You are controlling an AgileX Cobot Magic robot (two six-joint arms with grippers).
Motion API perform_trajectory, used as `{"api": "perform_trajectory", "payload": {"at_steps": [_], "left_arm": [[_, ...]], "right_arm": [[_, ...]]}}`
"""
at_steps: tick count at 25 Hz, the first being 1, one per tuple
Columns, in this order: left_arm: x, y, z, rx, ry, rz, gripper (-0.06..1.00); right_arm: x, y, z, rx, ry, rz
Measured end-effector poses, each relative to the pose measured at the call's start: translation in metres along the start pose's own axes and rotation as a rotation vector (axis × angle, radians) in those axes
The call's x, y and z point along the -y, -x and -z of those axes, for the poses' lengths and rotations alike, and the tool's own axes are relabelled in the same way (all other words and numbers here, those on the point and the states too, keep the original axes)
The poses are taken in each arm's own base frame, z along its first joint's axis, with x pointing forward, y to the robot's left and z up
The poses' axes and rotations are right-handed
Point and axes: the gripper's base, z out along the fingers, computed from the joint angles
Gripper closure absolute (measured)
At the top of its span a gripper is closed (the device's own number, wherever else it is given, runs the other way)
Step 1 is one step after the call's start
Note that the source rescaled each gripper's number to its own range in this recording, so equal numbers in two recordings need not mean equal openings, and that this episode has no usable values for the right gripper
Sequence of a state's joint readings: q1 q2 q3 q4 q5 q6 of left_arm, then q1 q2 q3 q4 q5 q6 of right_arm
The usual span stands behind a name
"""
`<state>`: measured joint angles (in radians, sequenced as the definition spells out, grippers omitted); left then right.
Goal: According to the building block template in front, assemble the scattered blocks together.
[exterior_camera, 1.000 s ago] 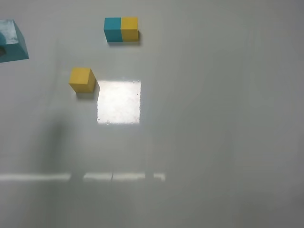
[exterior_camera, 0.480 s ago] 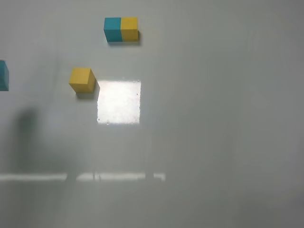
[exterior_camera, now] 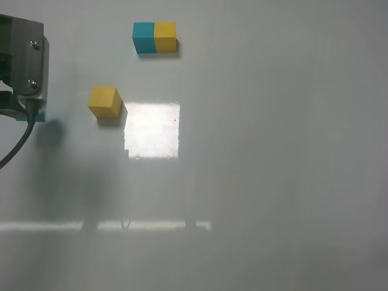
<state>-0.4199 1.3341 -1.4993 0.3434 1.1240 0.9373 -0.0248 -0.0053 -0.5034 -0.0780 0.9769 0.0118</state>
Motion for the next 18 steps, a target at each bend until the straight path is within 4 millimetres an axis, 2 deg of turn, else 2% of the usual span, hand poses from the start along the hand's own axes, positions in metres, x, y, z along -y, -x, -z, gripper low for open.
{"api": "perform_trajectory", "payload": {"at_steps": [8,18], "left_arm": [[-0.002,0.002,-0.004,0.008,0.010,-0.005,0.92],[-0.004,0.015,-0.018,0.088,0.013,-0.024,0.92]], "right_arm": [[0.000,0.000,0.000,0.000,0.000,0.000],[0.000,0.000,0.000,0.000,0.000,0.000]]}}
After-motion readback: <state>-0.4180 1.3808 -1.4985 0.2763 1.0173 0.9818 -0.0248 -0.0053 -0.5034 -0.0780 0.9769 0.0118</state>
